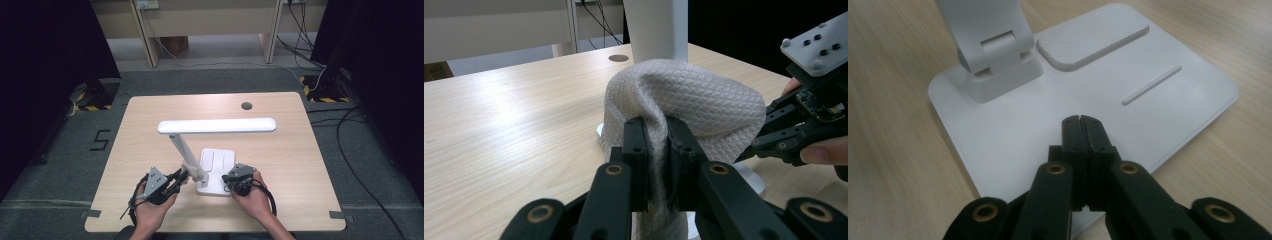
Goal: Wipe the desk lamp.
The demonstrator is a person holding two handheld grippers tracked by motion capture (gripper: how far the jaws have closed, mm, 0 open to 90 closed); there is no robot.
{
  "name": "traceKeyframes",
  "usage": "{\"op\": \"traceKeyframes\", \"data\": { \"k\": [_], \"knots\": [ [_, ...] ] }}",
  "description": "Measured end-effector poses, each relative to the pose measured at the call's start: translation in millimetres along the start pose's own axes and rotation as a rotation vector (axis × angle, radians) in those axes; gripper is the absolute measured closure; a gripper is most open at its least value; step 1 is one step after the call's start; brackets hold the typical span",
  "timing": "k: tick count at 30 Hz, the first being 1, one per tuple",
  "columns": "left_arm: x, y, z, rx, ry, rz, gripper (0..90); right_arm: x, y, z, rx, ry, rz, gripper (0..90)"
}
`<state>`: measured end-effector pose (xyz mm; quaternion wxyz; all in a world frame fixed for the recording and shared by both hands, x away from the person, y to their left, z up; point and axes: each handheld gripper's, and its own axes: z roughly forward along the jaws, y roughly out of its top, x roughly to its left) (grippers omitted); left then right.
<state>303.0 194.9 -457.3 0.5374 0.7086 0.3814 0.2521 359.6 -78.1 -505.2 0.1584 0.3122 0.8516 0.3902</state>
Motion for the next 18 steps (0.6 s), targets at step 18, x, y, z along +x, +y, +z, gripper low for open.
{"op": "traceKeyframes", "data": {
  "k": [18],
  "knots": [
    [-1.2, -9.3, 6.1, 0.025, -0.008, -0.012, 80.7, -0.6, 0.1, 0.1, -0.001, 0.001, -0.009, 90.0]
  ]
}}
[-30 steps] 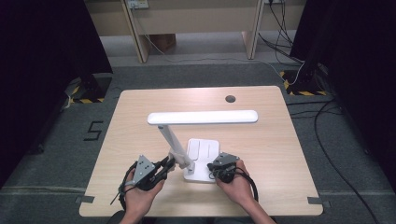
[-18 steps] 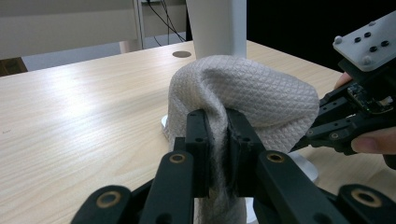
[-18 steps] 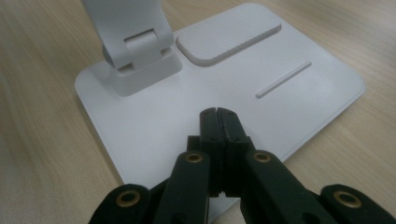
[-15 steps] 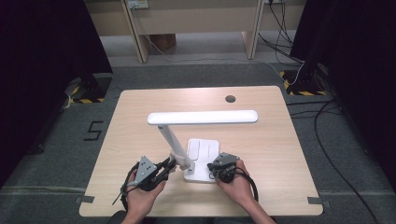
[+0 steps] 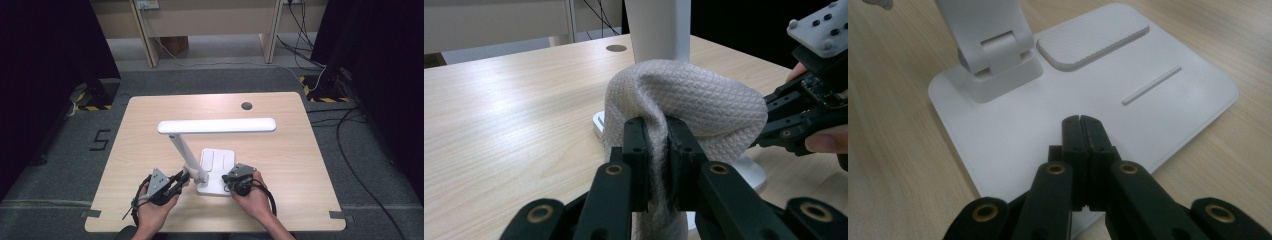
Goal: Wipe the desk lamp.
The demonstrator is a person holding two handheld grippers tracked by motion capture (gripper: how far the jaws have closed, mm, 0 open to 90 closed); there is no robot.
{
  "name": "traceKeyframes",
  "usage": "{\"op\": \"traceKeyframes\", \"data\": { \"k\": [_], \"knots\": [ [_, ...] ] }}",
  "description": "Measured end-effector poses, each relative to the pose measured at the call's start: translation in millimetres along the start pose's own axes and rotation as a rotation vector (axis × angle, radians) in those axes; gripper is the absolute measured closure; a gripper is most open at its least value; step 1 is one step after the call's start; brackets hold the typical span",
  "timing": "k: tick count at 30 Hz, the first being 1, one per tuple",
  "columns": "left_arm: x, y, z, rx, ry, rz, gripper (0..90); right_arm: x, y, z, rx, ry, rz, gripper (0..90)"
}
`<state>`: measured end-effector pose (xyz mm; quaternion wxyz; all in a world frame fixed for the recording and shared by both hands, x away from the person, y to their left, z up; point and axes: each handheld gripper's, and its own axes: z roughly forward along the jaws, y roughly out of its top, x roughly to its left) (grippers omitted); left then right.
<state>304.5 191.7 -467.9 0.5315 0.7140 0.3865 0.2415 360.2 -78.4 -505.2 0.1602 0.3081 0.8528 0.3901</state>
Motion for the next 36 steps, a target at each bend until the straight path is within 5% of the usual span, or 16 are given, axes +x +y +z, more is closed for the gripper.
{"op": "traceKeyframes", "data": {
  "k": [36],
  "knots": [
    [-0.9, -30.1, 24.0, 0.142, -0.05, 0.014, 80.6, -0.1, 0.1, 0.1, -0.001, -0.001, -0.004, 90.0]
  ]
}}
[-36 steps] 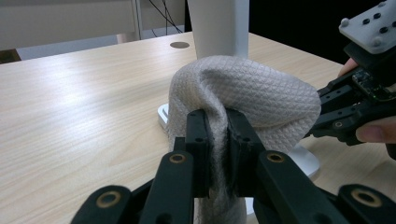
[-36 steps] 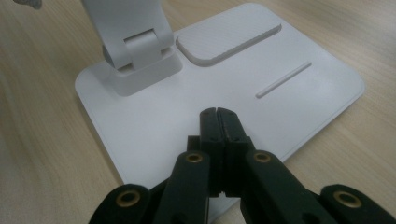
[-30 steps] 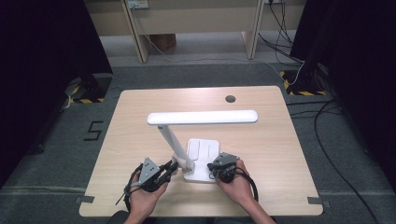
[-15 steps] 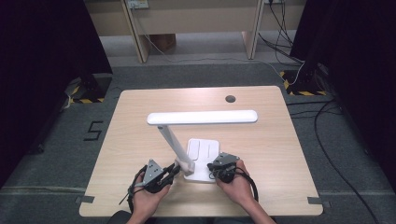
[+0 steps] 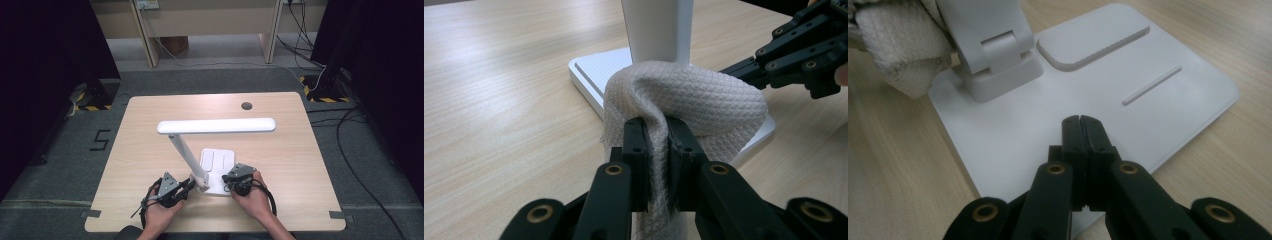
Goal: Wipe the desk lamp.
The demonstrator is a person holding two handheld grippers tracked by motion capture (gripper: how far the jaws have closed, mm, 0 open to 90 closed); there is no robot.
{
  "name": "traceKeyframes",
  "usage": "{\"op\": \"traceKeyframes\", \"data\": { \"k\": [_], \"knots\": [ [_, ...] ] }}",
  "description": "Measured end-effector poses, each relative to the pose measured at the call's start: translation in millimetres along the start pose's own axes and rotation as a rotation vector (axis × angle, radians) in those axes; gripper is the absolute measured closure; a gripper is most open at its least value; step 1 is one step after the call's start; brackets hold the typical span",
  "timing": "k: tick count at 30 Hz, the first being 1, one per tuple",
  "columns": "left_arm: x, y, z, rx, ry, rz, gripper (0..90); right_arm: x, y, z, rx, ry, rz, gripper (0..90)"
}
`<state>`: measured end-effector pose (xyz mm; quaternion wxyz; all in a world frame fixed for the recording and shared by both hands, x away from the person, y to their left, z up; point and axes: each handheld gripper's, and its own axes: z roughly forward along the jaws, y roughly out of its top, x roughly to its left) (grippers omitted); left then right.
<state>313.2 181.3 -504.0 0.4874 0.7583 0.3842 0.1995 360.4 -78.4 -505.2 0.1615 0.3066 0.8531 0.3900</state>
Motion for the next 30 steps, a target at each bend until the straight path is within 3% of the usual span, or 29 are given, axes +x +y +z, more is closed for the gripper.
{"op": "traceKeyframes", "data": {
  "k": [8, 11, 13, 16, 18, 21, 26, 30],
  "knots": [
    [-1.4, -2.1, 0.8, 0.038, -0.017, 0.007, 80.5, -0.1, 0.0, 0.0, -0.001, 0.0, 0.003, 89.6],
    [-4.1, -2.2, -5.3, 0.039, -0.021, 0.015, 80.6, -1.5, 1.1, -0.5, 0.004, -0.007, 0.009, 83.2],
    [-5.7, -2.7, -11.2, 0.04, -0.024, 0.024, 80.6, -1.9, 3.5, -2.2, 0.017, 0.014, 0.007, 76.5],
    [-9.3, -2.8, -21.5, 0.035, -0.026, 0.044, 80.7, 3.3, 10.2, -9.8, -0.014, 0.051, -0.02, 69.7],
    [-11.7, -1.9, -26.7, 0.028, -0.029, 0.057, 80.7, 10.3, 20.0, -22.1, -0.054, 0.082, -0.058, 66.3],
    [-15.8, 3.4, -34.1, 0.019, -0.03, 0.084, 80.6, 19.3, 33.6, -40.1, -0.125, 0.144, -0.074, 62.2],
    [-25.9, 21.5, -42.8, -0.005, -0.041, 0.138, 80.6, 33.2, 50.0, -61.0, -0.214, 0.221, -0.134, 57.4],
    [-33.7, 34.9, -41.0, -0.018, -0.058, 0.18, 80.6, 43.1, 54.7, -69.8, -0.212, 0.254, -0.163, 54.5]
  ]
}}
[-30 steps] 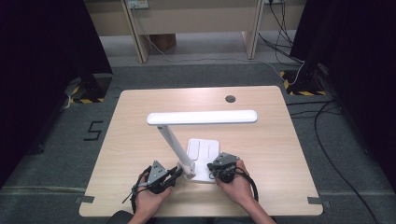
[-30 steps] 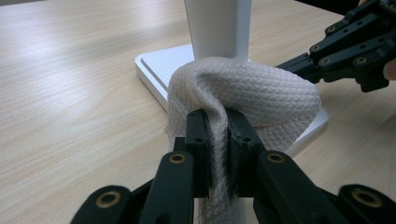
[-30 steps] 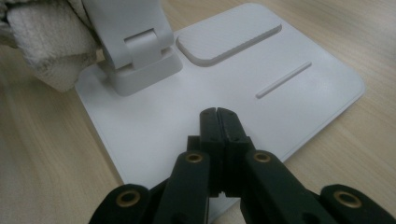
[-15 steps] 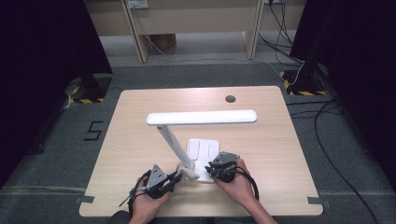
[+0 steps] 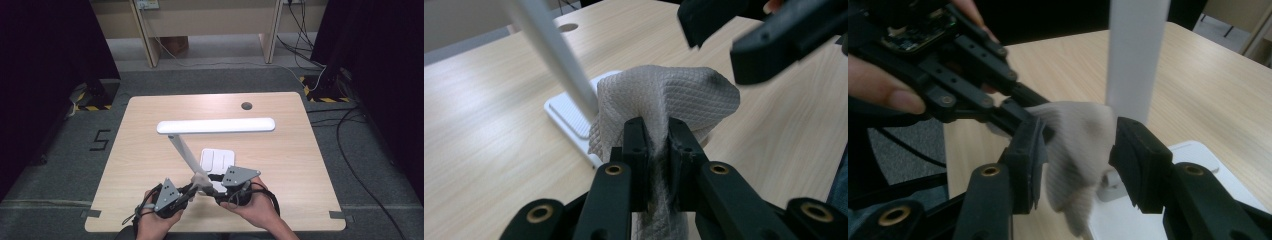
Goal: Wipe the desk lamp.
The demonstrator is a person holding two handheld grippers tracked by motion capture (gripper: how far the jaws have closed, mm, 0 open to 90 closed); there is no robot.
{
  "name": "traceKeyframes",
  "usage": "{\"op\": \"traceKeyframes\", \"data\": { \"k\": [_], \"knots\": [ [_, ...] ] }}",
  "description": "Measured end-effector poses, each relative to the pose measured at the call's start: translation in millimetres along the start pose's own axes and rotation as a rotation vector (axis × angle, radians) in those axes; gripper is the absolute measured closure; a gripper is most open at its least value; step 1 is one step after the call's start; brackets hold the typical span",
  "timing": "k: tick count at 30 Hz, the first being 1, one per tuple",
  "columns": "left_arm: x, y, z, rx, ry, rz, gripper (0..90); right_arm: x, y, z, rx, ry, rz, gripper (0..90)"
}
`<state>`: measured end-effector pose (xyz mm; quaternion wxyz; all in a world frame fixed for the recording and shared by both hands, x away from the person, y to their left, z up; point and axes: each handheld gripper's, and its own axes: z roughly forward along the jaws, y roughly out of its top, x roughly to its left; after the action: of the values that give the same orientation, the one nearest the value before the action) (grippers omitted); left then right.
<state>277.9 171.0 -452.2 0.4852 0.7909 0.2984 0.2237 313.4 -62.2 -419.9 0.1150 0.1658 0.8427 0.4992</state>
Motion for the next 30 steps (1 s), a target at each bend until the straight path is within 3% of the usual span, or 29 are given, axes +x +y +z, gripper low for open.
{"op": "traceKeyframes", "data": {
  "k": [7, 11, 14, 18, 23, 26, 30],
  "knots": [
    [-3.1, 12.5, 8.3, -0.009, -0.029, 0.041, 80.5, -8.6, -7.3, 0.8, 0.039, -0.025, -0.035, 57.2],
    [-2.9, 15.7, 10.6, -0.022, -0.035, 0.042, 80.4, -11.9, -8.6, -1.9, 0.04, -0.048, -0.058, 70.1],
    [-3.3, 18.4, 11.6, -0.032, -0.036, 0.051, 80.3, -14.8, -9.5, -2.6, 0.032, -0.043, -0.045, 79.0],
    [-2.2, 19.2, 11.0, -0.071, -0.035, 0.042, 76.7, -15.5, -6.4, -4.6, 0.027, -0.057, -0.065, 82.6],
    [1.7, 12.9, -1.4, -0.122, 0.016, 0.017, 62.5, -24.0, -0.3, -13.5, -0.014, -0.15, -0.052, 83.0],
    [8.3, -1.0, -7.3, -0.084, 0.039, 0.003, 61.5, -31.9, 4.8, -22.9, -0.07, -0.21, -0.036, 83.1],
    [18.0, -15.7, 0.1, -0.031, 0.049, -0.027, 63.5, -38.5, 13.1, -31.5, -0.134, -0.277, -0.027, 83.0]
  ]
}}
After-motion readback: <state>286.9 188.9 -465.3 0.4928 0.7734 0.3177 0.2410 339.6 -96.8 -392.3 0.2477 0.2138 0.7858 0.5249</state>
